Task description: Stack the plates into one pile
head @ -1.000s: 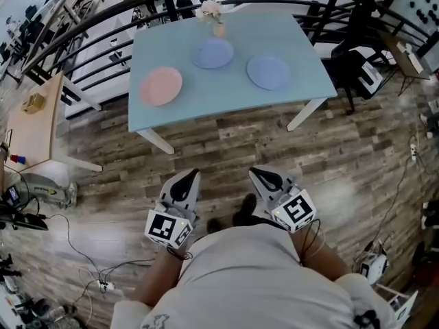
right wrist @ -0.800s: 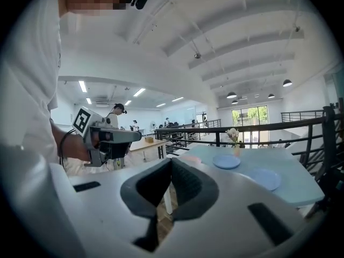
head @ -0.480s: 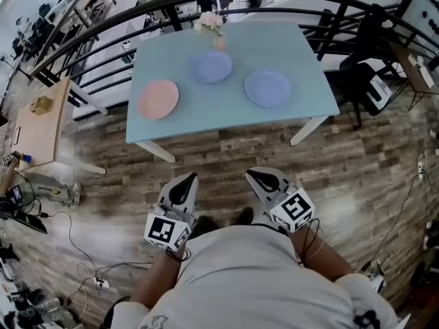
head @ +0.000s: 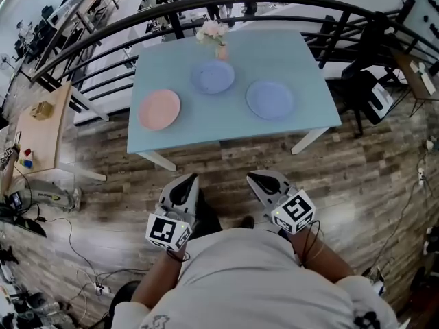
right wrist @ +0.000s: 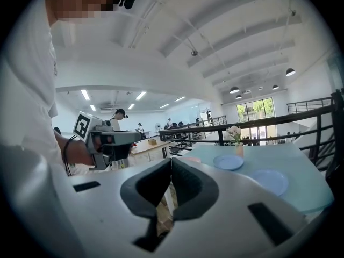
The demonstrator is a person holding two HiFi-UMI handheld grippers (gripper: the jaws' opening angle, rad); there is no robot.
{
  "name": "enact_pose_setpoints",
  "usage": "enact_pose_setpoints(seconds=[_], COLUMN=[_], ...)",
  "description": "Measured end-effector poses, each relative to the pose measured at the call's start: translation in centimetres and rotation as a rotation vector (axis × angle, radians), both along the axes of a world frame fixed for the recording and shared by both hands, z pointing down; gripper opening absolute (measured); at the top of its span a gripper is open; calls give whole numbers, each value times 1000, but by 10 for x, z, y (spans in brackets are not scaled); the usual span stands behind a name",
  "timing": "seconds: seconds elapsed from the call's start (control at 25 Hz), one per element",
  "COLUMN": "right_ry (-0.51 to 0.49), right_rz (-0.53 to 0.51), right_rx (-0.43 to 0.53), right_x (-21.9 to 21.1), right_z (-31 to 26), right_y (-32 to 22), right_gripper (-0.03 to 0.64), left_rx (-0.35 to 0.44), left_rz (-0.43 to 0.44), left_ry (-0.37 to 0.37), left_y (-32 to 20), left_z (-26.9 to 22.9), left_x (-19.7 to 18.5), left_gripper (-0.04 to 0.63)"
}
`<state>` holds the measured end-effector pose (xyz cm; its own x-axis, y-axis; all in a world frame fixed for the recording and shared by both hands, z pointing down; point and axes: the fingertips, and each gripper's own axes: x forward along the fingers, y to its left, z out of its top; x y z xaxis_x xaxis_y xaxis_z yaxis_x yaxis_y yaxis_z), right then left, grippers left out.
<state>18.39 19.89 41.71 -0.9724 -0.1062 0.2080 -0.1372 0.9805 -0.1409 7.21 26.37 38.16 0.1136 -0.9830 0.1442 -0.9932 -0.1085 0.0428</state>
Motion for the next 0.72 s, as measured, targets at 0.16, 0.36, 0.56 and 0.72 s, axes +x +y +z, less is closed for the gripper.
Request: enact_pose_setpoints(seconds=[0.16,0.36,0.56,0.72], right_ry=[1,10,24,33], right_rz=[10,33,51,54], right_rx=[-12,-8,-2,2], right_x=[-18,-53,-101,-147], right_z=[1,5,8,5], right_y=[-16,-33,-53,-67], right_gripper=[7,11,61,84], left_rx=[1,3,3,1], left_rz=[24,46,52,49], left_ry=[5,26,45,58], left_y=[-22,-42,-60,-73], left_z=[3,10,15,15], left_x=[-17,-49,-97,-143], left_gripper=[5,5,5,5])
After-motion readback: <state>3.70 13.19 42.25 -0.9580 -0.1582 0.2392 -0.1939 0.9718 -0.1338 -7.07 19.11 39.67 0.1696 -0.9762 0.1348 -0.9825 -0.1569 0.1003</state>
